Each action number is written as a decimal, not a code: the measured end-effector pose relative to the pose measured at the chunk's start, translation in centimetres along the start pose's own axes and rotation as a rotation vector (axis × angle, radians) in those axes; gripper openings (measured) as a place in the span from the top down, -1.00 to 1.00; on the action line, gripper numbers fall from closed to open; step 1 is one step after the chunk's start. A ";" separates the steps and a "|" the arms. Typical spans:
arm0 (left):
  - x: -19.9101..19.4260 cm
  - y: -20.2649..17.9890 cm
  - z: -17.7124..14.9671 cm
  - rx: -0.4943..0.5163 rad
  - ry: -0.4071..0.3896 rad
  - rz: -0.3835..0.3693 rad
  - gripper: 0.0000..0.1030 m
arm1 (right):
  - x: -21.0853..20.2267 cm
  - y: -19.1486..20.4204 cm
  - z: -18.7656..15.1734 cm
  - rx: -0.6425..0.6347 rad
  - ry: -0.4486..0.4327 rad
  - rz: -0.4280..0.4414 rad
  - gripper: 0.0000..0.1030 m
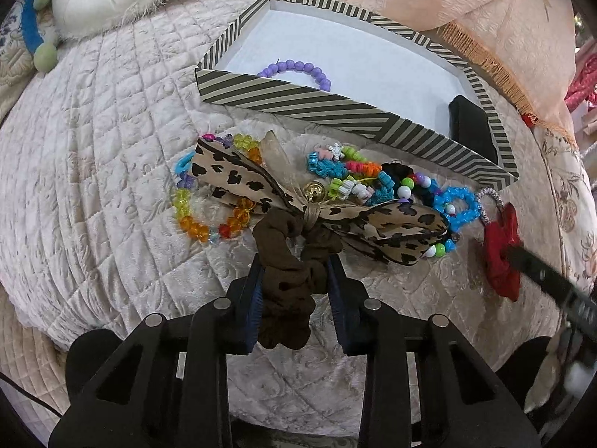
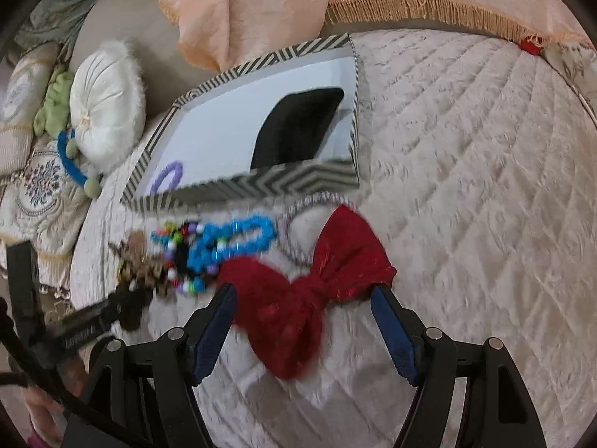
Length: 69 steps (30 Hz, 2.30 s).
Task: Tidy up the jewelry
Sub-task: 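Grasp the leopard bow with the left tool while the right tool grasps the red bow, then lower the leopard bow into the tray with the left tool while the right tool places the red bow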
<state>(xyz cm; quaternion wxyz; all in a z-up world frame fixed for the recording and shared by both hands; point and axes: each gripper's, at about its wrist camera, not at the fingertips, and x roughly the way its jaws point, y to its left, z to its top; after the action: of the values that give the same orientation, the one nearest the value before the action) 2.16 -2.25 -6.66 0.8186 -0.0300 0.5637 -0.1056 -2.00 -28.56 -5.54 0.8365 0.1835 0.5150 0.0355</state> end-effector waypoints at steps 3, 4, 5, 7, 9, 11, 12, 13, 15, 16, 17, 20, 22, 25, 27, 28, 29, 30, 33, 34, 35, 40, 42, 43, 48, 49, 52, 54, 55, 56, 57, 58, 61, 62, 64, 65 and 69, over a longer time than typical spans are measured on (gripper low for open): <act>-0.1 0.2 -0.1 -0.011 0.006 -0.011 0.41 | -0.2 0.7 0.6 -0.042 -0.016 -0.044 -0.39; -0.1 0.2 -0.1 -0.010 0.008 -0.011 0.41 | -0.4 0.7 0.5 -0.044 -0.023 -0.052 -0.40; -0.2 0.4 -0.2 -0.007 0.010 -0.011 0.41 | -0.6 0.6 0.3 -0.039 -0.028 -0.060 -0.40; -0.2 0.4 -0.3 -0.007 0.013 -0.010 0.41 | -0.5 0.2 0.0 -0.018 -0.033 -0.077 -0.40; -0.1 0.4 -0.3 -0.011 0.015 -0.009 0.41 | 0.3 -0.1 0.0 -0.011 -0.014 -0.084 -0.39; 0.0 0.3 -0.2 -0.011 0.013 -0.008 0.41 | 1.0 0.0 -0.1 -0.034 -0.012 -0.087 -0.29; 0.0 0.3 -0.2 -0.008 0.006 -0.012 0.42 | 1.1 0.2 -0.2 -0.064 -0.027 -0.093 -0.11; -0.1 0.4 -0.3 -0.003 0.000 -0.018 0.45 | 1.1 0.2 -0.3 -0.074 -0.036 -0.106 0.23; -0.4 0.8 -0.5 -0.007 -0.007 -0.030 0.61 | 0.7 -0.2 -0.4 -0.066 -0.041 -0.082 0.39; -0.6 1.1 -0.5 -0.013 -0.009 -0.040 0.63 | 0.5 -0.5 -0.5 -0.057 -0.037 -0.051 0.45; -0.8 1.3 -0.7 -0.018 -0.013 -0.049 0.66 | 0.2 -0.4 -0.6 -0.059 -0.036 -0.038 0.47; -1.8 1.5 -0.9 -0.023 -0.025 -0.072 0.68 | -1.0 0.2 -1.1 -0.085 -0.063 -0.024 0.54; -3.0 1.5 -1.0 -0.015 -0.044 -0.085 0.68 | -2.2 0.5 -1.4 -0.089 -0.081 -0.002 0.55; -5.0 1.4 -1.1 -0.005 -0.077 -0.102 0.69 | -4.4 0.9 -1.6 -0.102 -0.120 0.021 0.55; -6.4 1.3 -1.0 0.001 -0.102 -0.116 0.69 | -5.6 1.2 -1.6 -0.112 -0.141 0.034 0.55; -7.2 1.2 -0.9 0.003 -0.112 -0.125 0.69 | -6.1 1.4 -1.5 -0.115 -0.151 0.043 0.55; -7.6 1.1 -0.9 0.004 -0.119 -0.129 0.69 | -6.6 1.7 -1.5 -0.118 -0.161 0.055 0.55; -8.2 1.0 -0.7 0.005 -0.130 -0.135 0.69 | -7.0 2.1 -1.3 -0.124 -0.173 0.064 0.55; -10.0 0.9 -0.1 0.011 -0.168 -0.134 0.69 | -7.9 3.0 -0.9 -0.142 -0.195 0.077 0.55; -10.5 0.8 0.3 0.011 -0.181 -0.133 0.69 | -8.1 3.2 -0.8 -0.150 -0.199 0.082 0.55; -11.0 0.9 0.5 0.012 -0.193 -0.133 0.69 | -8.2 3.6 -0.6 -0.157 -0.201 0.086 0.55; -13.2 0.6 3.0 0.021 -0.261 -0.117 0.69 | -8.3 5.2 0.8 -0.191 -0.214 0.098 0.55; -13.3 0.5 4.2 0.023 -0.271 -0.114 0.69 | -8.1 5.7 1.4 -0.205 -0.215 0.099 0.55; -13.3 0.4 4.8 0.021 -0.274 -0.112 0.69 | -7.9 6.0 1.8 -0.215 -0.214 0.099 0.55; -12.0 -0.9 8.1 0.031 -0.285 -0.092 0.69 | -6.4 7.1 4.3 -0.244 -0.206 0.091 0.55; -11.6 -1.2 8.7 0.035 -0.284 -0.088 0.69 | -6.0 7.2 4.7 -0.246 -0.203 0.095 0.55; -9.5 -2.1 10.9 0.040 -0.268 -0.075 0.69 | -4.3 7.8 6.5 -0.260 -0.186 0.096 0.55; -8.1 -2.5 12.1 0.041 -0.255 -0.070 0.69 | -2.7 8.1 7.9 -0.271 -0.170 0.087 0.55; -7.4 -2.7 12.7 0.045 -0.253 -0.061 0.69 | -2.1 8.2 8.4 -0.273 -0.164 0.083 0.55; -6.6 -2.9 13.5 0.053 -0.249 -0.048 0.69 | -1.4 8.2 8.9 -0.274 -0.157 0.078 0.55; -5.8 -3.1 14.3 0.060 -0.243 -0.036 0.69 | -0.7 8.3 9.5 -0.276 -0.149 0.072 0.55; -4.9 -3.2 14.9 0.062 -0.236 -0.030 0.69 | 0.2 8.3 10.0 -0.276 -0.139 0.069 0.55; -2.7 -3.0 16.4 0.059 -0.219 -0.008 0.69 | 2.6 8.3 11.2 -0.278 -0.107 0.063 0.55; -1.6 -2.8 16.9 0.053 -0.209 0.005 0.69 | 3.4 8.2 11.4 -0.279 -0.096 0.059 0.55; -0.2 -2.5 17.3 0.043 -0.188 0.019 0.69 | 4.9 8.1 11.7 -0.274 -0.072 0.055 0.55; 0.5 -2.3 17.4 0.036 -0.176 0.025 0.69 | 5.7 8.0 11.8 -0.274 -0.059 0.052 0.55; 2.9 -1.5 17.5 0.027 -0.149 0.063 0.68 | 7.8 7.6 11.8 -0.279 -0.025 0.030 0.55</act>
<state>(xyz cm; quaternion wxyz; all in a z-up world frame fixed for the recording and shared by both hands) 19.18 -5.48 -2.69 0.8614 -0.0089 0.5007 -0.0847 12.97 -22.74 -4.76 0.8596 0.0732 0.4920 0.1171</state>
